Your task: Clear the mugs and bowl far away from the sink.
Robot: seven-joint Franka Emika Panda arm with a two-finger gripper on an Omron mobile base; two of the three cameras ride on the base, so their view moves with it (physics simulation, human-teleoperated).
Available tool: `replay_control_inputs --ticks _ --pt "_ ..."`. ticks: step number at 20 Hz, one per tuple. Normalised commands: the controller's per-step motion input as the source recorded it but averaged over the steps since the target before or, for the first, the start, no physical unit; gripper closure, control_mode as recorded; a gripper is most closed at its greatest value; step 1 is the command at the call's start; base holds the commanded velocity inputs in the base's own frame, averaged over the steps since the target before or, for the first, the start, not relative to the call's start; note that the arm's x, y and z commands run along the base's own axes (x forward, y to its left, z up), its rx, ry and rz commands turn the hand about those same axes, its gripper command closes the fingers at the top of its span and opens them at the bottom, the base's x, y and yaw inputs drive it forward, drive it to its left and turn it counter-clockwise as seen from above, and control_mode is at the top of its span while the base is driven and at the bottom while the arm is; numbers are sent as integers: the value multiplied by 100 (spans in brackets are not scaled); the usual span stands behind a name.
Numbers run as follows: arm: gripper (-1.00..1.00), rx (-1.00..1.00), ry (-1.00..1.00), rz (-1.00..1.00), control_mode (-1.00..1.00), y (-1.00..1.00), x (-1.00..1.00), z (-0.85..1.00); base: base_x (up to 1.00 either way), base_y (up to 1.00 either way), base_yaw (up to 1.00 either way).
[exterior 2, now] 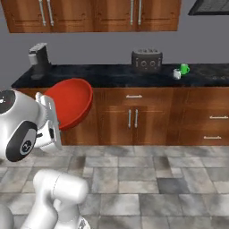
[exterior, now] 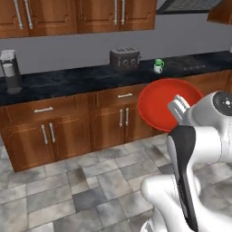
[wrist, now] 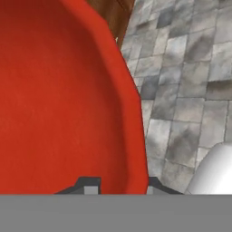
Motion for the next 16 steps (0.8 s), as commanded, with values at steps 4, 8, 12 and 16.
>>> replay_control_inputs --ticks 4,8,12,16 --pt "100 0 0 0 100 0 0 0 100 2 42" --pt "100 0 0 0 100 0 0 0 100 -18 23" --pt "100 0 0 0 100 0 0 0 100 -41 20" --pt "100 0 0 0 100 0 0 0 100 -51 11"
